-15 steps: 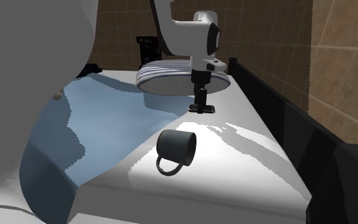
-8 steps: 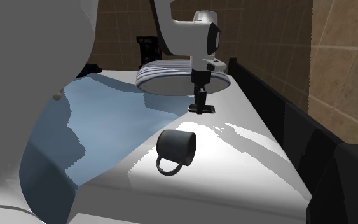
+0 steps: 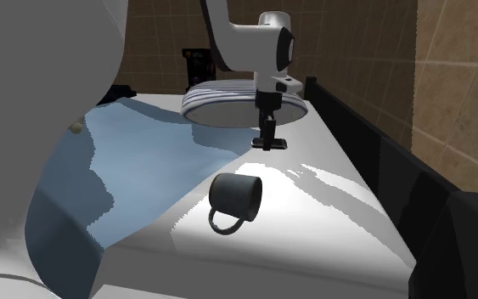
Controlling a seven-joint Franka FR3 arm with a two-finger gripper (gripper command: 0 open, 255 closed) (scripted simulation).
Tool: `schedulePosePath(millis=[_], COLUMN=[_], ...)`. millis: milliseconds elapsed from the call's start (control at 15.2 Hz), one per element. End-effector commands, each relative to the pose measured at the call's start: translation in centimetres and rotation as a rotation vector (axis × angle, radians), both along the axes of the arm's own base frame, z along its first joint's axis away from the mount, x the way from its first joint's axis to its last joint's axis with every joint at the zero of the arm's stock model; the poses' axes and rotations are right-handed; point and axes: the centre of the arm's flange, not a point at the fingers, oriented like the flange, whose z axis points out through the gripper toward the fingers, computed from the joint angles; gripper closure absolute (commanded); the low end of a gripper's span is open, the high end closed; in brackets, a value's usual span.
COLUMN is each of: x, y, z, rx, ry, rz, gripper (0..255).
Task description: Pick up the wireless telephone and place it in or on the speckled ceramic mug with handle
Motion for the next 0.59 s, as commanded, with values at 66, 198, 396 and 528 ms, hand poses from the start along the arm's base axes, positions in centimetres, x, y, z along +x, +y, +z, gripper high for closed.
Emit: schedulePosePath(millis=[66, 198, 396, 528], x=[0.0, 0.0, 0.0, 0.0], y=[0.0, 0.0, 0.0, 0.0], z=[1.5, 2.5, 4.1, 5.2], rx=[0.0, 0.0, 0.0, 0.0], ry=[0.0, 0.0, 0.0, 0.0], rz=[0.0, 0.0, 0.0, 0.0], gripper=[255, 255, 255, 255])
